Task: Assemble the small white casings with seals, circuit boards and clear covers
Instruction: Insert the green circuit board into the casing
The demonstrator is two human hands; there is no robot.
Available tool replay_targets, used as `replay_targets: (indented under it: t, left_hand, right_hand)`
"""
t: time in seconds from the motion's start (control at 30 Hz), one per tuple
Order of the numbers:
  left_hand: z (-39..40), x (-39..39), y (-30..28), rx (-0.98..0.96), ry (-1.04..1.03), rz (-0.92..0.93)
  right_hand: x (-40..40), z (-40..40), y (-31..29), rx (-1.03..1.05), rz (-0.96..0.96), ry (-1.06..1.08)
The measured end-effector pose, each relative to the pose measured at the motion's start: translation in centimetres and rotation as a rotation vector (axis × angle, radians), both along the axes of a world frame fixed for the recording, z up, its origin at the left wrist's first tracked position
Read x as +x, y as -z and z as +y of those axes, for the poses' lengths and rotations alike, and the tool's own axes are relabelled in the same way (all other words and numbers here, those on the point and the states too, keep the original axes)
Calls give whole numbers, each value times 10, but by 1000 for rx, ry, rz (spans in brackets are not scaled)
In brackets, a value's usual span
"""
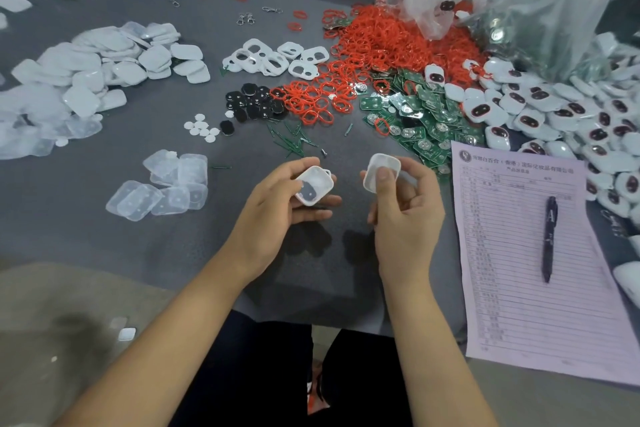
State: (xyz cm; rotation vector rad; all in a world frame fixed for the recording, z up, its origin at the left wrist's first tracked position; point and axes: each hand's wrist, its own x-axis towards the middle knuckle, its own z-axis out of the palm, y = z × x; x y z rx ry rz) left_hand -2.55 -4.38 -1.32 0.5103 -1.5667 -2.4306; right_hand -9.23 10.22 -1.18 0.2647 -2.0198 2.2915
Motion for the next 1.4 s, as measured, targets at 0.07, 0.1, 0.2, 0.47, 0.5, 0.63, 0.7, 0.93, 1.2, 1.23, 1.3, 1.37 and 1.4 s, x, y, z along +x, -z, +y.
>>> replay_targets:
  t: [0.07,0.1,0.2,0.47,0.5,0.63,0.7,0.93,1.2,1.23,1.3,1.37,1.4]
  left_hand:
    - [0,0,0,18,-13,6]
    - [1,1,-1,8,-21,6]
    - [2,4,0,-120,-25,14]
    - [3,8,-2,-261,29,0]
    - [3,8,-2,-267,31,-5]
    - [4,8,-4,-268,27,-18]
    - [5,8,-4,-266,25,-21]
    - [5,9,-3,-248,16,-41]
    - [3,9,-1,-279,22,-45]
    - [3,9,-1,-299,25,-44]
    - [2,9,-1,-344,27,-46]
    - [2,8,-1,-374,22,-44]
    - [2,9,-1,-380,21,-43]
  right_hand:
    - [0,-2,1,-5,-25,17]
    - [-1,-2,1,-17,-38,25]
    - [-2,-2,1,-66,-58,40]
    - [-3,0,2,-23,-43,13]
    - [-3,1,2,-37,-52,29]
    - [-3,4,-1,-100,-93,36]
    - [-3,4,-3,-109,-104,0]
    - [-6,6,-12,-317,-336,-317]
    - [-6,5,-11,-291,-400,-381]
    - [-6,4,-11,-294,-406,-377]
    - [-5,3,-10,-283,-400,-370]
    - [-5,3,-9,-271,-389,-364]
    - [-5,2,-9,-268,-385,-362]
